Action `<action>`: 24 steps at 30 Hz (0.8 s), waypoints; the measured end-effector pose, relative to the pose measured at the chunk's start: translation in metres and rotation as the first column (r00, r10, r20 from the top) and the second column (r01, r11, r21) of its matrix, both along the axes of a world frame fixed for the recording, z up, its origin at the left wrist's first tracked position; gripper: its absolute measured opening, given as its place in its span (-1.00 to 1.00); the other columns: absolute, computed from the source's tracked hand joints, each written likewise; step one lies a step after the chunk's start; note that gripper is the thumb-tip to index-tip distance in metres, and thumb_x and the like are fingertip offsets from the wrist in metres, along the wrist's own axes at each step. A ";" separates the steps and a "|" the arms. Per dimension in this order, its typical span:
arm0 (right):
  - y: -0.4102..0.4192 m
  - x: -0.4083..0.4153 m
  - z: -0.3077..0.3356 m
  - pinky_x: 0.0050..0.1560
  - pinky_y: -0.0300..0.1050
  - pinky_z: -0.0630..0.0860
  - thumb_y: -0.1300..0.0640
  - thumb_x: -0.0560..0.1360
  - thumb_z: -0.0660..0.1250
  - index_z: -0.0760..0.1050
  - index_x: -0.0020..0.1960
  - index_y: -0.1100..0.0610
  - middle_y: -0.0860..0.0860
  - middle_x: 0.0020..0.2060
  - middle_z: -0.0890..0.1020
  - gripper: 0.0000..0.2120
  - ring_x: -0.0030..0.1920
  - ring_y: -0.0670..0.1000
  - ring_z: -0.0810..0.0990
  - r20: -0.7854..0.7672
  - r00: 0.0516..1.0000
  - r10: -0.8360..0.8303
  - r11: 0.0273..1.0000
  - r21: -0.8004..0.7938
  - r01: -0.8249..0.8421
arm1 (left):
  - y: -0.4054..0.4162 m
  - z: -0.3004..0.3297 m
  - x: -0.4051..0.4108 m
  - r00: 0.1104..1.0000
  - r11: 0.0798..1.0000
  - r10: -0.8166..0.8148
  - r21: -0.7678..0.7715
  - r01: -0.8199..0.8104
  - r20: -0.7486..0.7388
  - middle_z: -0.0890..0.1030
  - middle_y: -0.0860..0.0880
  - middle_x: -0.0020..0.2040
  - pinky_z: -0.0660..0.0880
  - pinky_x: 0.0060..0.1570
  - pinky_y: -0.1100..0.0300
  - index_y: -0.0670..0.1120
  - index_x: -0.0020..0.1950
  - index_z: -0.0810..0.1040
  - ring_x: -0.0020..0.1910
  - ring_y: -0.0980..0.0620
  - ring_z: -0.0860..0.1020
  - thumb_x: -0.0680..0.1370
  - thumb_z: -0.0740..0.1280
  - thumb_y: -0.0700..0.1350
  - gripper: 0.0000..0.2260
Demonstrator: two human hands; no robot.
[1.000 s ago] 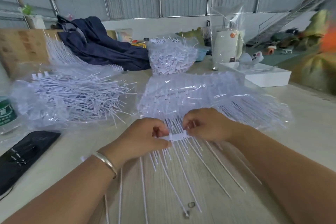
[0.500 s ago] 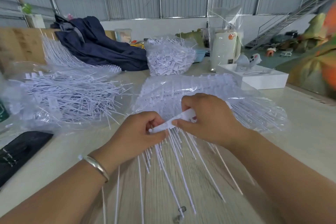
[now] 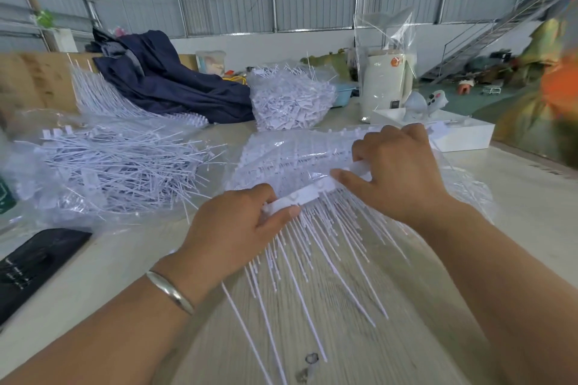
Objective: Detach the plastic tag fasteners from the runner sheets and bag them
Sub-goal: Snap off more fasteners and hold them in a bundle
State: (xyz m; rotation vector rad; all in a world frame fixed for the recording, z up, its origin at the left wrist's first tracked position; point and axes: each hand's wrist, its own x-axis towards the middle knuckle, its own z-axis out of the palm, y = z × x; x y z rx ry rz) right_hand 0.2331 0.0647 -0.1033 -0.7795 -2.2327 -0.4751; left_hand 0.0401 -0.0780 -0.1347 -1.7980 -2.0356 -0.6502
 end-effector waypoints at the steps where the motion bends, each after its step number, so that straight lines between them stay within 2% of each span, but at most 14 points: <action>1: 0.002 -0.002 -0.003 0.04 0.00 0.16 -0.25 0.52 0.22 0.33 -0.24 0.04 -0.05 -0.32 0.42 -0.62 -0.20 0.04 0.35 0.034 0.999 -0.037 0.999 -0.016 0.038 | 0.001 0.000 -0.001 1.000 1.000 0.006 -0.004 -0.006 -0.006 0.43 0.06 -0.42 0.33 -0.44 0.16 0.06 -0.14 0.42 -0.42 0.13 0.43 0.41 -0.08 0.43 -0.48; 4: 0.010 -0.003 -0.005 0.15 0.04 0.11 -0.21 0.52 0.20 0.50 -0.15 0.09 0.00 -0.21 0.56 -0.63 -0.04 0.10 0.49 0.076 0.978 -0.193 0.980 -0.034 0.196 | 0.003 0.001 -0.006 0.995 1.000 0.023 -0.012 -0.024 -0.094 0.40 0.07 -0.46 0.31 -0.48 0.19 0.07 -0.21 0.36 -0.46 0.16 0.40 0.41 -0.12 0.44 -0.50; 5: 0.014 0.000 -0.005 0.15 0.04 0.10 -0.19 0.52 0.21 0.55 -0.12 0.11 0.02 -0.21 0.59 -0.62 -0.02 0.12 0.50 0.065 0.968 -0.242 0.969 -0.043 0.245 | 0.003 0.001 -0.008 0.997 0.999 0.025 -0.025 -0.027 -0.074 0.42 0.07 -0.46 0.32 -0.46 0.19 0.06 -0.21 0.37 -0.46 0.15 0.41 0.40 -0.10 0.44 -0.49; 7: 0.021 0.006 -0.008 0.14 0.04 0.09 -0.15 0.52 0.22 0.57 -0.10 0.11 0.03 -0.23 0.59 -0.65 -0.03 0.13 0.51 0.061 0.944 -0.324 0.940 -0.091 0.329 | 0.003 -0.002 -0.015 0.989 0.999 -0.022 -0.039 0.029 0.149 0.43 0.07 -0.47 0.30 -0.44 0.16 0.02 -0.24 0.42 -0.50 0.14 0.38 0.40 0.04 0.43 -0.50; 9: 0.025 0.008 -0.014 0.21 0.05 0.10 -0.07 0.52 0.21 0.56 -0.10 0.11 0.02 -0.25 0.58 -0.72 -0.01 0.13 0.50 0.112 0.918 -0.379 0.901 -0.181 0.394 | 0.004 -0.006 -0.023 0.919 0.997 -0.069 -0.004 0.077 0.388 0.40 0.08 -0.48 0.27 -0.38 0.16 -0.04 -0.28 0.48 -0.50 0.15 0.34 0.43 0.24 0.34 -0.56; 11: 0.027 0.006 -0.019 0.35 0.10 0.07 0.06 0.52 0.19 0.51 -0.15 0.12 0.00 -0.31 0.51 -0.81 0.03 0.13 0.48 0.135 0.912 -0.388 0.870 -0.272 0.411 | 0.005 -0.009 -0.031 0.847 0.997 -0.068 0.020 0.068 0.527 0.44 0.09 -0.48 0.29 -0.32 0.17 -0.08 -0.28 0.54 -0.48 0.17 0.38 0.46 0.38 0.20 -0.65; 13: 0.026 0.003 -0.020 0.41 0.15 0.04 0.18 0.48 0.17 0.44 -0.21 0.12 -0.01 -0.38 0.42 -0.87 -0.01 0.14 0.47 0.097 0.917 -0.386 0.876 -0.273 0.398 | 0.007 -0.011 -0.036 0.802 0.998 -0.060 0.019 0.061 0.594 0.48 0.09 -0.49 0.31 -0.32 0.21 -0.08 -0.26 0.58 -0.48 0.18 0.41 0.47 0.43 0.12 -0.72; 15: 0.021 -0.001 -0.019 0.32 0.11 0.21 0.23 0.46 0.19 0.47 -0.22 0.14 0.02 -0.37 0.48 -0.88 -0.09 0.15 0.49 -0.019 0.952 -0.305 0.935 -0.196 0.295 | 0.008 -0.013 -0.037 0.789 0.997 -0.067 0.017 0.071 0.611 0.48 0.11 -0.50 0.30 -0.37 0.29 -0.12 -0.23 0.58 -0.49 0.20 0.40 0.47 0.44 0.08 -0.73; 17: 0.006 -0.008 -0.019 0.02 -0.02 0.43 0.23 0.48 0.24 0.56 -0.14 0.14 0.05 -0.29 0.59 -0.88 -0.18 0.11 0.54 -0.211 0.976 -0.051 0.978 -0.208 0.006 | 0.009 -0.016 -0.034 0.781 0.995 -0.092 0.035 0.089 0.618 0.45 0.12 -0.50 0.26 -0.42 0.35 -0.12 -0.25 0.55 -0.49 0.21 0.38 0.47 0.44 0.08 -0.71; 18: -0.004 -0.014 -0.020 -0.09 -0.07 0.45 0.21 0.51 0.27 0.58 -0.07 0.12 0.04 -0.22 0.62 -0.89 -0.18 0.07 0.56 -0.292 0.952 0.091 0.945 -0.277 -0.175 | 0.010 -0.017 -0.031 0.775 0.993 -0.114 0.050 0.106 0.621 0.43 0.12 -0.49 0.24 -0.43 0.36 -0.11 -0.27 0.54 -0.49 0.21 0.36 0.46 0.44 0.09 -0.71; 20: -0.023 -0.030 -0.027 -0.08 -0.11 0.48 0.09 0.57 0.29 0.56 0.09 0.05 -0.02 -0.09 0.63 -0.86 -0.10 -0.01 0.58 -0.304 0.911 0.277 0.797 -0.458 -0.395 | 0.011 -0.018 -0.026 0.762 0.986 -0.167 0.091 0.141 0.625 0.42 0.12 -0.46 0.24 -0.42 0.37 -0.08 -0.28 0.54 -0.46 0.21 0.35 0.46 0.44 0.09 -0.73; 22: -0.032 -0.044 -0.038 -0.02 -0.10 0.49 0.00 0.58 0.28 0.54 0.15 0.04 -0.06 -0.07 0.62 -0.80 -0.07 -0.03 0.59 -0.215 0.903 0.371 0.681 -0.598 -0.422 | 0.012 -0.018 -0.023 0.755 0.980 -0.199 0.124 0.155 0.625 0.45 0.09 -0.43 0.24 -0.42 0.37 -0.07 -0.25 0.58 -0.44 0.20 0.37 0.46 0.44 0.07 -0.77; 24: -0.033 -0.050 -0.048 -0.02 -0.04 0.50 -0.04 0.59 0.28 0.55 0.07 0.08 -0.05 -0.15 0.59 -0.79 -0.14 -0.03 0.56 -0.214 0.891 0.402 0.570 -0.703 -0.426 | 0.012 -0.018 -0.022 0.738 0.981 -0.195 0.113 0.160 0.646 0.46 0.10 -0.47 0.25 -0.43 0.37 -0.06 -0.21 0.62 -0.47 0.20 0.37 0.47 0.44 0.05 -0.80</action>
